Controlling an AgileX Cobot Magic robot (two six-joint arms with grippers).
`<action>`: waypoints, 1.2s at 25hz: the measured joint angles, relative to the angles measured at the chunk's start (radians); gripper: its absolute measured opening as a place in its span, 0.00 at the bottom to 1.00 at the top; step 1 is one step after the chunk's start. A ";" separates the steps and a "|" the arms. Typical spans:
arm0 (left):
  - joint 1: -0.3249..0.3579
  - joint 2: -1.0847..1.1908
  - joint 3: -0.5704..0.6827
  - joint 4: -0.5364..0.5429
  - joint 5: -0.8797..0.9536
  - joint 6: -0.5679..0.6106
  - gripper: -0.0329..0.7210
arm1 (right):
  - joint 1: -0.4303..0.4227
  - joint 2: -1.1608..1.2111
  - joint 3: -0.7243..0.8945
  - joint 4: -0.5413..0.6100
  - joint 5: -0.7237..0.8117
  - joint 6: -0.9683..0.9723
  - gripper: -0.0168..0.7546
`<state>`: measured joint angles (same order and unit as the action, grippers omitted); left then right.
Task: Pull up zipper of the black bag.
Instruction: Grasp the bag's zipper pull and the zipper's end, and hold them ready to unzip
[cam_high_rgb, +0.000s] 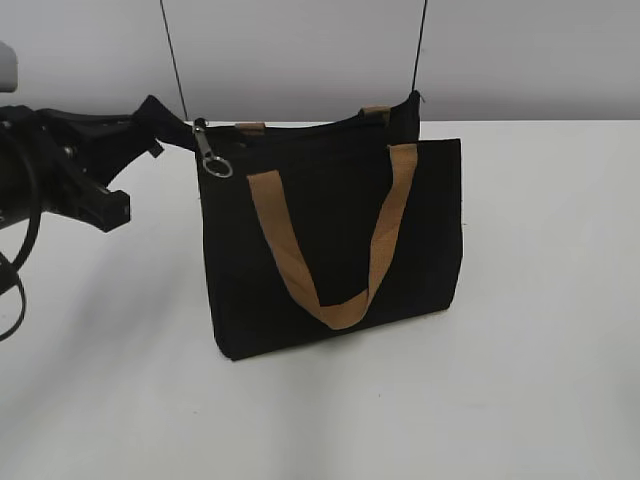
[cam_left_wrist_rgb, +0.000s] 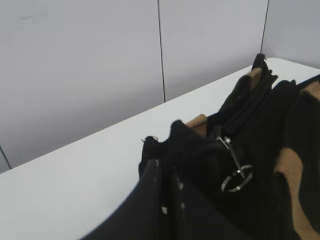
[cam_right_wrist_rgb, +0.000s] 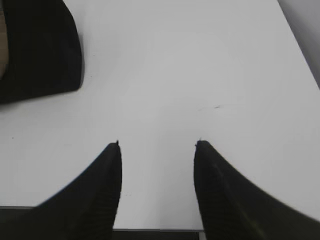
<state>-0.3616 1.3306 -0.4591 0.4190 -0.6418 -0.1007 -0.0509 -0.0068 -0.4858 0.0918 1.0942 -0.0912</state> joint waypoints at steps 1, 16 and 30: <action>0.000 -0.004 0.000 0.000 -0.008 0.000 0.04 | 0.000 0.000 0.000 0.020 -0.001 -0.006 0.50; 0.000 -0.034 0.000 0.004 -0.047 0.001 0.04 | 0.102 0.528 -0.025 0.542 -0.182 -0.598 0.50; 0.000 -0.035 0.000 0.004 -0.047 0.001 0.04 | 0.434 1.245 -0.357 0.815 -0.340 -1.034 0.50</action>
<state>-0.3616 1.2956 -0.4591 0.4229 -0.6890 -0.0999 0.3834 1.2384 -0.8433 0.9070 0.7540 -1.1252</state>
